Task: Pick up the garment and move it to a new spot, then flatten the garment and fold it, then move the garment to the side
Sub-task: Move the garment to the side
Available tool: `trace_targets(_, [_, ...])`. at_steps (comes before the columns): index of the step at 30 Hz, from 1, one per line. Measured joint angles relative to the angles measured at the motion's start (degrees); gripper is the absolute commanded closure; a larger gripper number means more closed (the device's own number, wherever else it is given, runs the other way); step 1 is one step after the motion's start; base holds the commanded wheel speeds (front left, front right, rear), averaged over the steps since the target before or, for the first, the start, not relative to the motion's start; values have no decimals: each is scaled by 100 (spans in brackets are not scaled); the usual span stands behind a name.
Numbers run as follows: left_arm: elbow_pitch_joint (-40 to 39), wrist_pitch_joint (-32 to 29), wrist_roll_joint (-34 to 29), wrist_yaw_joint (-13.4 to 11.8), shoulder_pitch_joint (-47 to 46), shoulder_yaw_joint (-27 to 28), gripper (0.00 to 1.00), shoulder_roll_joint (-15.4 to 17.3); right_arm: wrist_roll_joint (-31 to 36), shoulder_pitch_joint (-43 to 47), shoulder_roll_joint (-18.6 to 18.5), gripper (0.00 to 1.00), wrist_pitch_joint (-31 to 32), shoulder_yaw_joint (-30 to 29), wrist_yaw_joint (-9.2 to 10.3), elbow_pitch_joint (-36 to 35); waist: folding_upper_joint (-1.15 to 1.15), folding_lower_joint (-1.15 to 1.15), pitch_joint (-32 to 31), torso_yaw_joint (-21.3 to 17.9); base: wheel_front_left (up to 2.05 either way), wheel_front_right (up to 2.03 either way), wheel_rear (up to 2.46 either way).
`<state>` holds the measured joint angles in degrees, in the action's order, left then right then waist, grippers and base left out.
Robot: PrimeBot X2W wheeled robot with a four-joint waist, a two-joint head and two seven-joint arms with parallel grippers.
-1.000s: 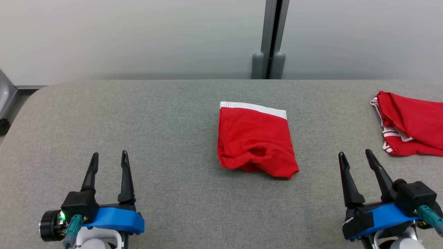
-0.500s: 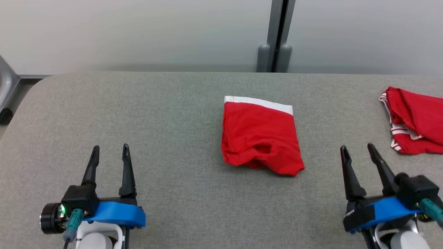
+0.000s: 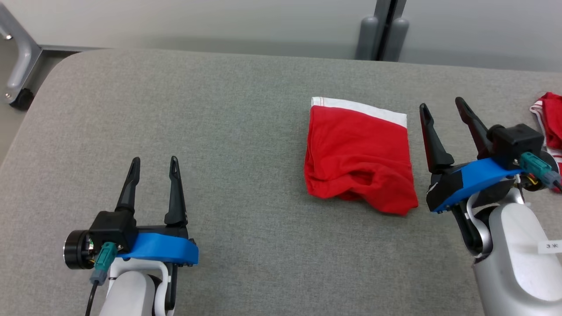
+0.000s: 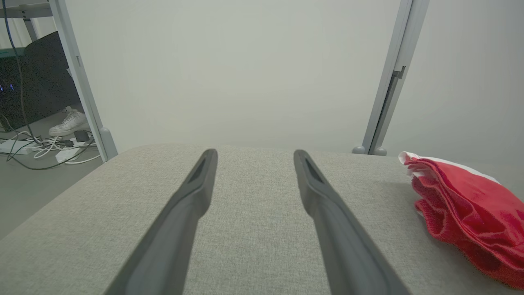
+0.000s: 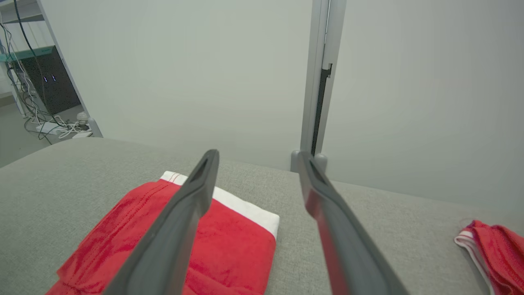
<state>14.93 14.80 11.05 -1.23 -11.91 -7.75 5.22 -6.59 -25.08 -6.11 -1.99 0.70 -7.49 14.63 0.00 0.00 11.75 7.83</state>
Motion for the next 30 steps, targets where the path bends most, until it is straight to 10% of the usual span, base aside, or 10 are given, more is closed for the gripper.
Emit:
trace_targets(25, [113,19,64,-16,-378,-125,0,-188,110,-853,29,0,-290,99,9,3176,0,0,632,430,0,0,0])
trace_targets(26, [114,19,64,-16,-386,-133,0,-191,35,-886,49,56,-312,121,9,3232,0,0,630,429,0,0,0])
trace_targets(27, [118,19,64,-15,-387,-136,0,-194,-52,-901,75,85,-327,147,9,3282,0,0,625,424,0,0,0])
trace_targets(30, [125,19,64,-9,-388,-142,0,-199,-237,-949,140,100,-447,277,8,3400,0,0,599,396,0,0,0])
